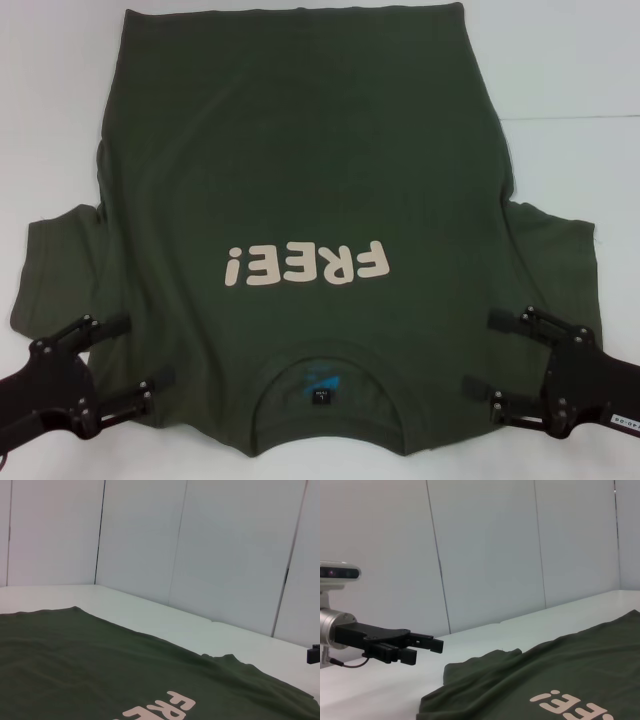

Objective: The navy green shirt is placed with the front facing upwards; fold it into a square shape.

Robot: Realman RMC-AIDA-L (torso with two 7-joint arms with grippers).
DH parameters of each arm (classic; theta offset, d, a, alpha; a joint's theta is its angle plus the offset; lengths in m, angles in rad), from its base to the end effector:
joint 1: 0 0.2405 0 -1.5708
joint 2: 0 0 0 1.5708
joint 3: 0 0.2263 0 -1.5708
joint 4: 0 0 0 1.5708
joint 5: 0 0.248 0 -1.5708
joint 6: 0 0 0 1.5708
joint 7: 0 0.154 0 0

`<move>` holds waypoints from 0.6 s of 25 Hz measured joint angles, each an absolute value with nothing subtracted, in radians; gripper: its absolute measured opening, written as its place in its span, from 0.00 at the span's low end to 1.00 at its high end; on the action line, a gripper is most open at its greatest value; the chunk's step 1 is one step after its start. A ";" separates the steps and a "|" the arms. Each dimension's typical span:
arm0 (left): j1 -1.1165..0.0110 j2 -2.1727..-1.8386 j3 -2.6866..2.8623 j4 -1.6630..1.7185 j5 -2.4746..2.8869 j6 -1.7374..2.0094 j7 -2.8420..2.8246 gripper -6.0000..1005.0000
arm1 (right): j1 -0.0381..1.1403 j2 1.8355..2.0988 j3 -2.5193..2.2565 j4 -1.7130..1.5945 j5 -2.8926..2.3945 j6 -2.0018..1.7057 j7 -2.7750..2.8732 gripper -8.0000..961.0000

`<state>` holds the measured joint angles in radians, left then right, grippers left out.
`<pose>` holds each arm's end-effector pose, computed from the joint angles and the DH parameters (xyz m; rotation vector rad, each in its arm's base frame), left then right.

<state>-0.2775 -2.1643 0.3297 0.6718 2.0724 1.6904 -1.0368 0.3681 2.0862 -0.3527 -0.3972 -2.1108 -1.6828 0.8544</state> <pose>-0.3380 0.2569 0.0188 -2.4252 -0.5994 -0.7838 0.3212 0.2621 -0.0167 -2.5502 0.4657 0.8745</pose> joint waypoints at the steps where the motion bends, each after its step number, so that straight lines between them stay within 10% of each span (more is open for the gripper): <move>1: -0.278 -2.164 0.330 0.672 2.072 1.690 -1.037 0.90 | 0.368 2.086 -0.353 -0.397 -2.111 -1.683 0.854 0.98; 15: -0.296 -2.154 0.319 0.709 2.071 1.677 -1.313 0.90 | 0.368 2.086 -0.353 -0.397 -2.112 -1.683 0.854 0.98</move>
